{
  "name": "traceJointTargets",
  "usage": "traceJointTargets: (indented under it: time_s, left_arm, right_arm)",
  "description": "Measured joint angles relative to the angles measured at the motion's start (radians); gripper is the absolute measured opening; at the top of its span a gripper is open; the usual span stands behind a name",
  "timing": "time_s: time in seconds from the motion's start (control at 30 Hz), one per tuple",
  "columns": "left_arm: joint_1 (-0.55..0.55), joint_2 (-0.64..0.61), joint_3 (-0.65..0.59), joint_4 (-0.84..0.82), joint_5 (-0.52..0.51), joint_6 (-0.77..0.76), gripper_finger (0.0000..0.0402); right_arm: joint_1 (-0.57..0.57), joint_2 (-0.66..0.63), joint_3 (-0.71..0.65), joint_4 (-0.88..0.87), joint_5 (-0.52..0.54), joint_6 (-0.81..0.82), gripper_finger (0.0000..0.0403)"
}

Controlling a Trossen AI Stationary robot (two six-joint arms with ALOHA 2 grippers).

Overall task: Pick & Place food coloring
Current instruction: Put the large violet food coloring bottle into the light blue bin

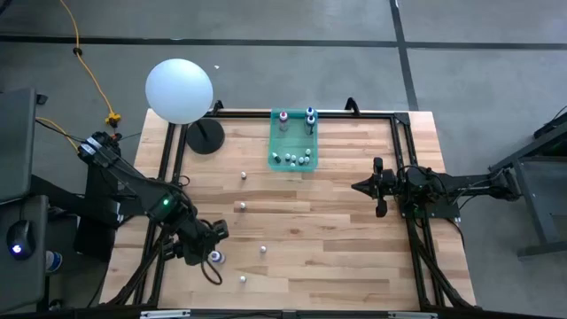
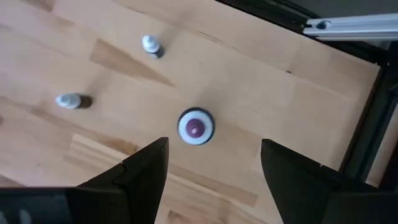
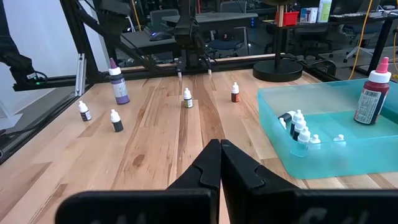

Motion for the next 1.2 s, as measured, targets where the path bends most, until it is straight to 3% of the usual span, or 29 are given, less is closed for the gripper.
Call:
traceJointTargets:
  time_s: [0.23,0.8,1.2]
  left_arm:
    - [-0.052,0.048,0.0,0.017,-0.118,0.047,0.0248]
    - [-0.069,0.167,0.0,0.086,-0.123,0.106,0.0248]
    - [-0.068,0.175,-0.081,0.167,-0.123,0.103,0.0248]
  right_arm:
    - [0.0,0.0,0.0,0.0,0.0,0.0,0.0]
    - [0.0,0.0,0.0,0.0,0.0,0.0,0.0]
    - [0.0,0.0,0.0,0.0,0.0,0.0,0.0]
